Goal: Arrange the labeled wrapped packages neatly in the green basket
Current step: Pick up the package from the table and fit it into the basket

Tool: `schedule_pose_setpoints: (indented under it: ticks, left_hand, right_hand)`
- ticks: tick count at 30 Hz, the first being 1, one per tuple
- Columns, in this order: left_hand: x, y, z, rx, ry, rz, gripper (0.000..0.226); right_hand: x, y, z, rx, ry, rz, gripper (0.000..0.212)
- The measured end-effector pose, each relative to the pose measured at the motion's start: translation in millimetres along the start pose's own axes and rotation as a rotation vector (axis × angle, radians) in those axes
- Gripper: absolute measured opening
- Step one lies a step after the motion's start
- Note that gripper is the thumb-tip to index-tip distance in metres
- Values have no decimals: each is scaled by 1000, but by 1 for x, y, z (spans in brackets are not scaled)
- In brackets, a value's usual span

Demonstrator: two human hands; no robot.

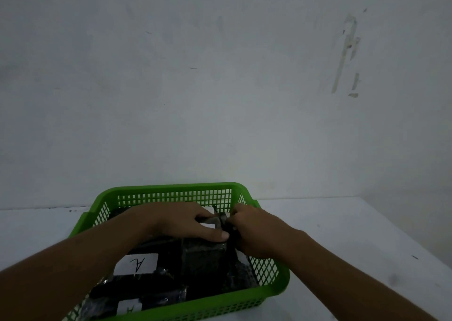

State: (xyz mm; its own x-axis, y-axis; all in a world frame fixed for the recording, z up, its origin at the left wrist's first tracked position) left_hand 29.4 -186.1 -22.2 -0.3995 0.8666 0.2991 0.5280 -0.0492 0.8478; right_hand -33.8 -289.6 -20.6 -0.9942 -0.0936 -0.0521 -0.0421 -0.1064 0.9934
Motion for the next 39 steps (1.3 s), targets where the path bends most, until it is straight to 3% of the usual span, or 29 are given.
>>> schedule_pose_setpoints:
  ticks: [3,5,8,11,17,26,29,34,39]
  left_hand:
    - [-4,-2,4,-98,109,63,72]
    - [-5,-6,11,9,199,91,80]
    - [-1,-4,30,158,340,77,112]
    - [-5,4,36,-101,368,29,128]
    - [-11,5,32,-275,367,29,133]
    - [-8,10,38,-232,386,5,129]
    - [-5,10,23,-176,337,-19,130]
    - [16,14,19,-63,338,-82,108]
    - [39,17,15,-13,333,-143,101]
  right_hand:
    - [3,-2,-1,-11,9,94,30]
    - [4,-3,3,29,16,111,34]
    - [2,-4,10,76,18,133,33]
    - [-2,-3,11,81,-1,153,29]
    - [-9,-10,12,125,-15,218,28]
    - [-3,-17,8,204,-6,239,45]
    - [1,-13,7,138,-14,203,41]
    - [7,-4,3,47,-52,109,33]
    - [10,3,4,-122,-82,63,28]
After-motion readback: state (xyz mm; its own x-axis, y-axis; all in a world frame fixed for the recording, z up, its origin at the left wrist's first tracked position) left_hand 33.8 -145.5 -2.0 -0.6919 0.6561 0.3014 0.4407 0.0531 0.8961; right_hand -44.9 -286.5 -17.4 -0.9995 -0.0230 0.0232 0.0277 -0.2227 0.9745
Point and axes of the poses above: each hand's wrist, its own x-axis away from the middle knuckle, its own y-axis out of the back of the hand, z = x × y, the point moved 7 cm from there along -x, towards the middle knuckle, and after that the axes turned 6 degrees about -x, right-handed, at the moved point
